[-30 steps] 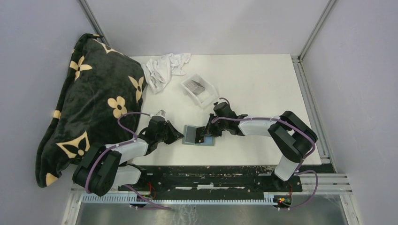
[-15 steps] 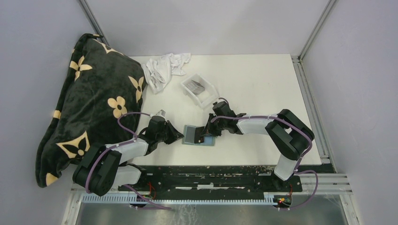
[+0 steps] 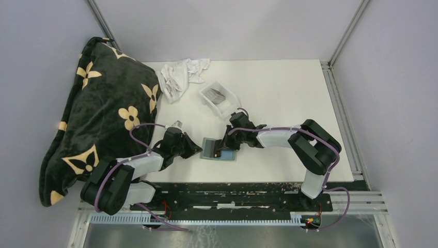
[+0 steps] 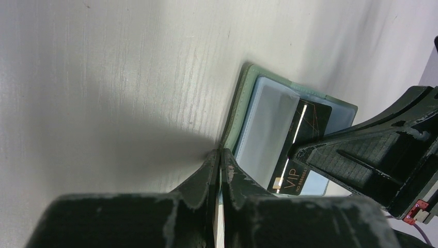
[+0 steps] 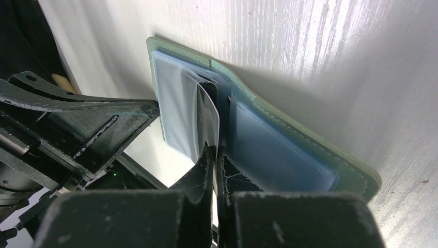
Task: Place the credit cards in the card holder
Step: Insert the credit card into the card holder.
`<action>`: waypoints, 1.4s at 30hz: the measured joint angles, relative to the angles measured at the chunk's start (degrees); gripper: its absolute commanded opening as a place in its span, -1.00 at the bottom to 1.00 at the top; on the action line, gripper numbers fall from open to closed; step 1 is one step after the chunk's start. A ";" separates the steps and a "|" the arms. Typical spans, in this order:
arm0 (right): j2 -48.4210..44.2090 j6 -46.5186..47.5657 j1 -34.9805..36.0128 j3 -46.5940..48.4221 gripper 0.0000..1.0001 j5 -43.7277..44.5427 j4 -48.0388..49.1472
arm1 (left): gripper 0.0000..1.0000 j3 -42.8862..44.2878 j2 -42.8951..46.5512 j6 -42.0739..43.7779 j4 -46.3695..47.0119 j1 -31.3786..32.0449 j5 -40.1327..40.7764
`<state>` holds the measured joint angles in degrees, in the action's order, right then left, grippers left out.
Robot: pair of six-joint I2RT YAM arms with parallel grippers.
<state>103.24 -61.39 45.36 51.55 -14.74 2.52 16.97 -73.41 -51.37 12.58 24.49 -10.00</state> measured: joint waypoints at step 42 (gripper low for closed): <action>7.37 10.32 4.76 21.49 0.07 6.03 -33.11 | -0.92 -2.38 0.87 -0.76 4.72 3.13 -0.50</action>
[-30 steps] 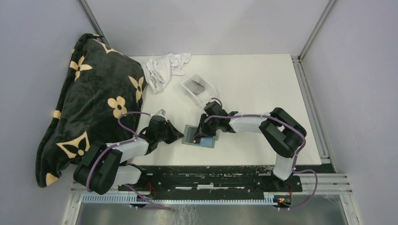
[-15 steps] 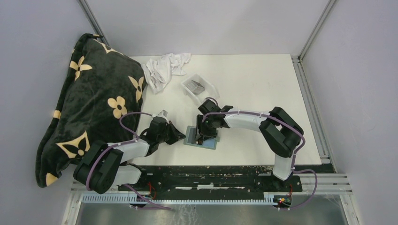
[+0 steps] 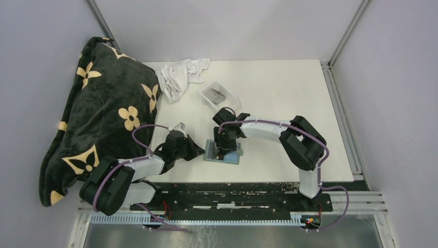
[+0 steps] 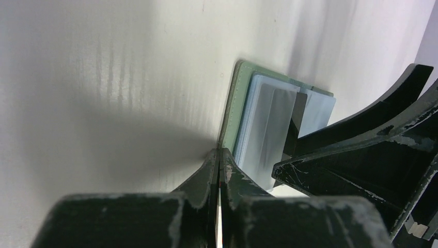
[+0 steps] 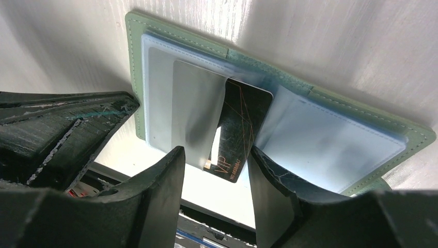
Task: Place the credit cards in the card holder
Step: Insert the credit card into the card holder.
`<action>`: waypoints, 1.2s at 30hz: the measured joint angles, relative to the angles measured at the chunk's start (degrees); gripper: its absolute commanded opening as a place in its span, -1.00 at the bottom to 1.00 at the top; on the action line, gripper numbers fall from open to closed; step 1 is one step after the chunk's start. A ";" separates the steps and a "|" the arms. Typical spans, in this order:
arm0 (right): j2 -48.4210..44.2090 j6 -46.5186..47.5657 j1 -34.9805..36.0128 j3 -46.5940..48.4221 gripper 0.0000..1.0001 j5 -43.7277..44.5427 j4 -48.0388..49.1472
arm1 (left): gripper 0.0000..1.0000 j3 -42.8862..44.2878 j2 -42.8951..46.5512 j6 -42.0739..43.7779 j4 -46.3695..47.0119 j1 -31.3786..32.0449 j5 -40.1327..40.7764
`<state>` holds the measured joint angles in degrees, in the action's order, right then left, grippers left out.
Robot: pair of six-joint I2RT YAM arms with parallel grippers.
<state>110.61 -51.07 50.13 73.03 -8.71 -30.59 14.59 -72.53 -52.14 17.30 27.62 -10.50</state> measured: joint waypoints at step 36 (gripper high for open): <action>-2.23 10.05 1.38 6.58 0.23 8.92 -10.69 | -0.92 1.31 0.39 -2.34 -2.84 5.97 4.57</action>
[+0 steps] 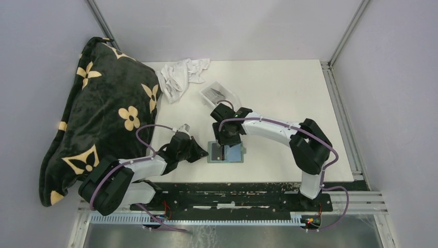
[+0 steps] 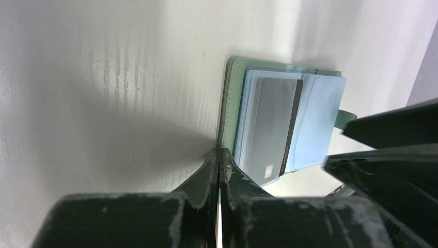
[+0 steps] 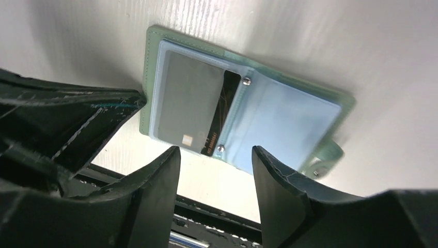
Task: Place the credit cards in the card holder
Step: Insert the credit card into the card holder, then close the card holder at the center of the board.
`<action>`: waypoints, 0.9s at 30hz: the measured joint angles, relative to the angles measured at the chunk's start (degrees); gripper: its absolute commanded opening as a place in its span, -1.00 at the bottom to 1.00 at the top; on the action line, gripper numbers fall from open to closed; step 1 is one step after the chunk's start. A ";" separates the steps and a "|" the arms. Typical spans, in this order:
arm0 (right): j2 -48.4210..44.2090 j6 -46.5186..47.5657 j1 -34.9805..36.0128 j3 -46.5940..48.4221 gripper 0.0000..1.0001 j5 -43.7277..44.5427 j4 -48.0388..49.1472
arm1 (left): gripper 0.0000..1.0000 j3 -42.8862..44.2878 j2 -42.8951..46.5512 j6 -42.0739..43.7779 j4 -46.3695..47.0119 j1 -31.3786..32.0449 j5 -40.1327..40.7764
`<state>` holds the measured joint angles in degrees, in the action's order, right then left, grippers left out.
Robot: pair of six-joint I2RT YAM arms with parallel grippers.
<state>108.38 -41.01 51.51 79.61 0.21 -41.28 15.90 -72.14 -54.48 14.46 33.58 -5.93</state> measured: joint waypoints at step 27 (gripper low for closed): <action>-23.85 -10.40 -0.02 -33.90 0.56 6.91 14.40 | -0.93 1.51 -1.31 -0.33 -1.18 0.00 -0.26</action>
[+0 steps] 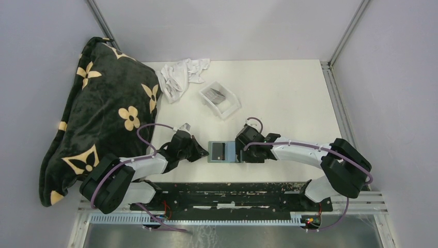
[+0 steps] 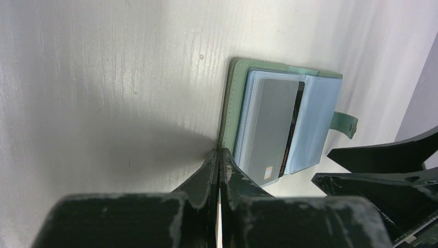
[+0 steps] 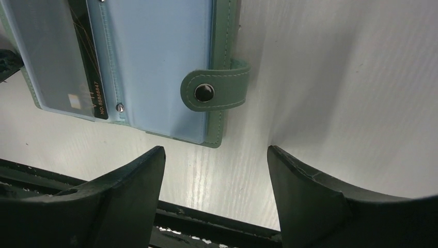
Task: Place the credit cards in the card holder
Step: Close the card holder at the center of the board.
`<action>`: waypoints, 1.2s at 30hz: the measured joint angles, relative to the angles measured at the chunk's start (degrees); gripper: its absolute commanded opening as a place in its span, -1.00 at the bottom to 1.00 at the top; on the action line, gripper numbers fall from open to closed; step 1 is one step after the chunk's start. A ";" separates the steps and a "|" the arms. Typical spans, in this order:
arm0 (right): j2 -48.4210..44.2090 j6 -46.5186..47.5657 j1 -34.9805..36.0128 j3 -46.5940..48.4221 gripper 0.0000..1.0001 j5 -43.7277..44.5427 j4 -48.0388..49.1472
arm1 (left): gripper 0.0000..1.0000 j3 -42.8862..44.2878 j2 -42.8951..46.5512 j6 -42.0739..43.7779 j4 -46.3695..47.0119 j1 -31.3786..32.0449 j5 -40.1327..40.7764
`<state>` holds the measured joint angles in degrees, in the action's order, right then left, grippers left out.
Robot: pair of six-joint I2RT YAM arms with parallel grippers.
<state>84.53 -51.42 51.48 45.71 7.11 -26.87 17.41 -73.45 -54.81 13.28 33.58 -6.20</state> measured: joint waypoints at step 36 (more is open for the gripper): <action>2.32 -11.17 -7.78 -12.20 -0.04 -16.35 32.44 | -0.91 2.54 10.99 -0.39 -5.44 -0.07 0.15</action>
<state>86.85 -62.59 43.70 33.52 -9.23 5.56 19.94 -62.46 -55.20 7.84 33.52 -6.04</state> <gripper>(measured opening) 0.483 0.045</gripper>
